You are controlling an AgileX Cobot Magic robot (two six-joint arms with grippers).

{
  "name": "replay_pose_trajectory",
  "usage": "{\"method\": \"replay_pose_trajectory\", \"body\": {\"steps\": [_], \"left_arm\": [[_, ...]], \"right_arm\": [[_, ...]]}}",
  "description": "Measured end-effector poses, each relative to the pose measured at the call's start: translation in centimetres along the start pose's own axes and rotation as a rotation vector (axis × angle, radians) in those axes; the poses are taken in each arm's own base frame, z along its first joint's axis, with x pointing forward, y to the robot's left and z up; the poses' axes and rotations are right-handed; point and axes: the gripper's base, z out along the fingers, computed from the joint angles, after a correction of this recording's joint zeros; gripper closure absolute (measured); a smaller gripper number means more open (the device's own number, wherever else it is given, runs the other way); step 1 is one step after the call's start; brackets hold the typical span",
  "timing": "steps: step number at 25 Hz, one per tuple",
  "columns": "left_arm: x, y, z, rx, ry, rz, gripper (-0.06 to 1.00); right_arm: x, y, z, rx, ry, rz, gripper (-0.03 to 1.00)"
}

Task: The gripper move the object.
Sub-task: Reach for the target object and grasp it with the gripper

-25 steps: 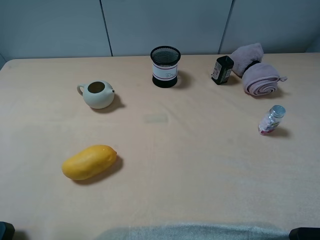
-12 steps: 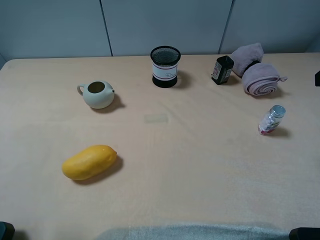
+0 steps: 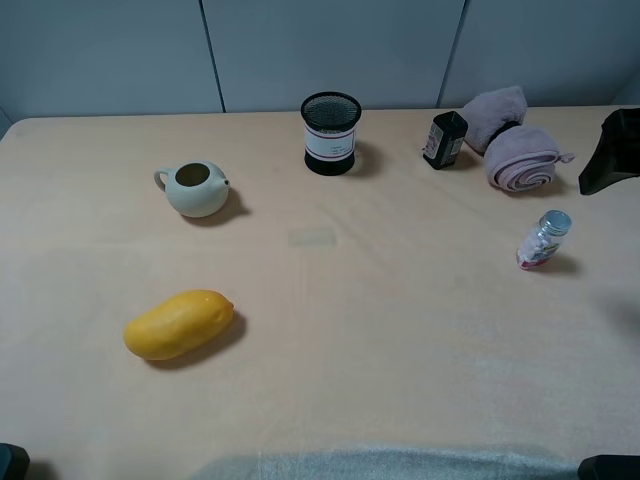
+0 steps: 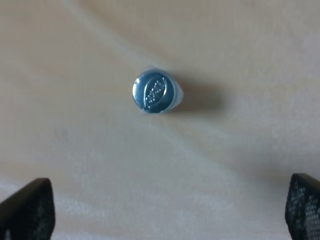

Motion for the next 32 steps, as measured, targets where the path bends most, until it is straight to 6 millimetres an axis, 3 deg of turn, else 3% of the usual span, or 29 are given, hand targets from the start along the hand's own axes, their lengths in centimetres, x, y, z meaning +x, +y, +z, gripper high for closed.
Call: {"method": "replay_pose_trajectory", "body": {"steps": [19,32], "left_arm": [[0.0,0.0,0.0,0.000,0.000,0.000,0.15],[0.0,0.0,0.0,0.000,0.000,0.000,0.15]], "right_arm": [[-2.1,0.4,8.6,-0.032,0.144,0.000,0.28],[-2.3,0.3,12.8,-0.024,0.193,-0.014,0.28]]}}
